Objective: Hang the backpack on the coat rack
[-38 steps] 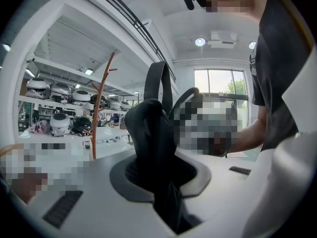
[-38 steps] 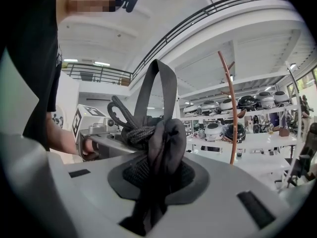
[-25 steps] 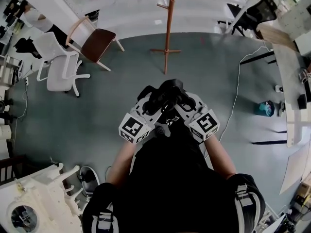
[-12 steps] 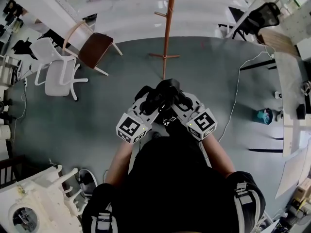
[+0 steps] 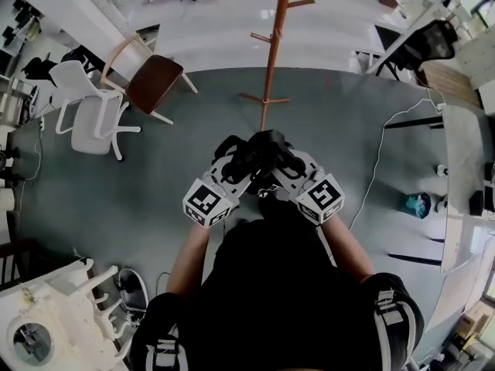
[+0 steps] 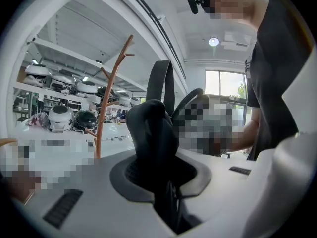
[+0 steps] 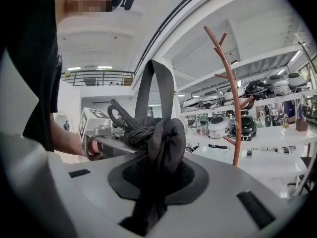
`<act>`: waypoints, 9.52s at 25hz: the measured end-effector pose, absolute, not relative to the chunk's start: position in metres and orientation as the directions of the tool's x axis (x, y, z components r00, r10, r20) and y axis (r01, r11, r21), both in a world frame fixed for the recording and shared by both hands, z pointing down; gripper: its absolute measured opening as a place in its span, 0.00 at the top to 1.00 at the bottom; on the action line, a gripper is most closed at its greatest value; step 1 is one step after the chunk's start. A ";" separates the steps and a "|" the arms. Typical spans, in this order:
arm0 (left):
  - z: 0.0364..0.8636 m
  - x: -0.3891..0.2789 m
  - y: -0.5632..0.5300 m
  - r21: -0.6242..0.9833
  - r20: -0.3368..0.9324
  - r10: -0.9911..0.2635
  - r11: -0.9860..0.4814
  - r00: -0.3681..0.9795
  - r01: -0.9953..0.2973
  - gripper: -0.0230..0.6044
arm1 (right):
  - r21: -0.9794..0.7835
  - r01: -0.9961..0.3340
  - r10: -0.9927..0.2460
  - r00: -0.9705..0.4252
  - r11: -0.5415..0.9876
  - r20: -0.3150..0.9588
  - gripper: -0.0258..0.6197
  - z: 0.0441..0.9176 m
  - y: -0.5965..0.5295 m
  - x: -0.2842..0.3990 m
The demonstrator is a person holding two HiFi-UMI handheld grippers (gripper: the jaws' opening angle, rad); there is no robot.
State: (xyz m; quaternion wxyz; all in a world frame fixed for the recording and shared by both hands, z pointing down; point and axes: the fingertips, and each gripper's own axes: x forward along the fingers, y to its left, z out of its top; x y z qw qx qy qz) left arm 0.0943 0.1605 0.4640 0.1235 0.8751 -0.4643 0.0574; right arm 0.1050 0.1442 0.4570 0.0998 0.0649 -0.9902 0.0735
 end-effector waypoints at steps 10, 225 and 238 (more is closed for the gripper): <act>0.467 0.092 0.099 0.177 0.223 -0.812 -0.511 0.540 -0.841 0.83 | -0.155 -0.109 -0.073 -0.972 0.982 0.222 0.82 0.461 0.082 0.103; 0.619 -0.251 -0.187 0.277 0.392 -0.571 -0.674 0.721 -0.685 0.92 | -0.019 -0.652 -0.565 -0.670 0.758 0.481 0.94 0.619 -0.218 -0.104; 0.557 -0.213 -0.145 0.164 0.320 -0.518 -0.795 0.793 -0.585 0.93 | 0.024 -0.613 -0.563 -0.709 0.790 0.424 0.94 0.572 -0.170 -0.116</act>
